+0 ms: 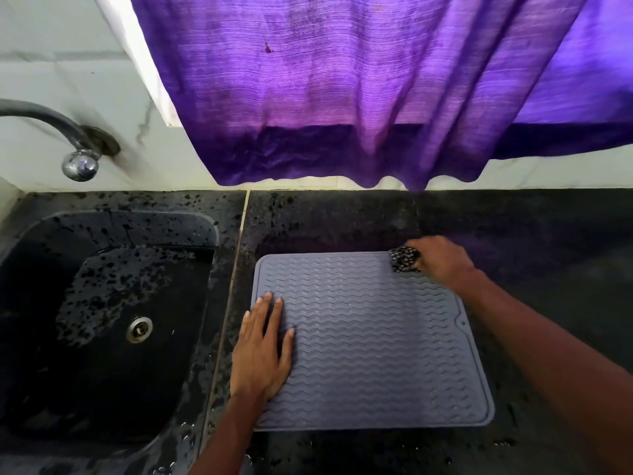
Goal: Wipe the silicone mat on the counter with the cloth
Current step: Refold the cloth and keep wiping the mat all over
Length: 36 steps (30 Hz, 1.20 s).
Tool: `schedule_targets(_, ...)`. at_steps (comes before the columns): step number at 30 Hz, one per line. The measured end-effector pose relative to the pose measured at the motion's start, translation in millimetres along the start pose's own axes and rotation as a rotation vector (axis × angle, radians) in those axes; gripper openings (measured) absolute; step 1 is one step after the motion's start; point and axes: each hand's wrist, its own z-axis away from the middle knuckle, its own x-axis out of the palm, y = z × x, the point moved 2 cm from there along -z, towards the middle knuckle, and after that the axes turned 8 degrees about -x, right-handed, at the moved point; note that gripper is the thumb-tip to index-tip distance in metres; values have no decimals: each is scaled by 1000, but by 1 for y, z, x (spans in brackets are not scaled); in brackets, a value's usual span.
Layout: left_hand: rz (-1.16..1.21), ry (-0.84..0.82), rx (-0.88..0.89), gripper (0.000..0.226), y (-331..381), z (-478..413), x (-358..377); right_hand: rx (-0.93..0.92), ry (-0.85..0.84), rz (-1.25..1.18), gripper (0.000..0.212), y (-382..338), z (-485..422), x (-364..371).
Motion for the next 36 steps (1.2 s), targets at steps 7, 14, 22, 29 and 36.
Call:
schedule_targets(7, -130, -26, 1, 61, 4, 0, 3, 106, -21, -54, 24, 54, 14, -12)
schedule_targets(14, -52, -24, -32, 61, 4, -1, -1, 186, -16, -112, 31, 50, 7, -14)
schedule_targets(22, -11, -19, -63, 62, 3, 0, 0, 334, -84, -169, 41, 54, 42, 5)
schedule_targets(29, 8, -9, -65, 63, 3, 0, 0, 234, -261, -179, 36, 36, 84, 10)
schedule_targets(36, 33, 12, -52, 61, 3, 1, -1, -112, 109, -225, 40, -26, 42, 11)
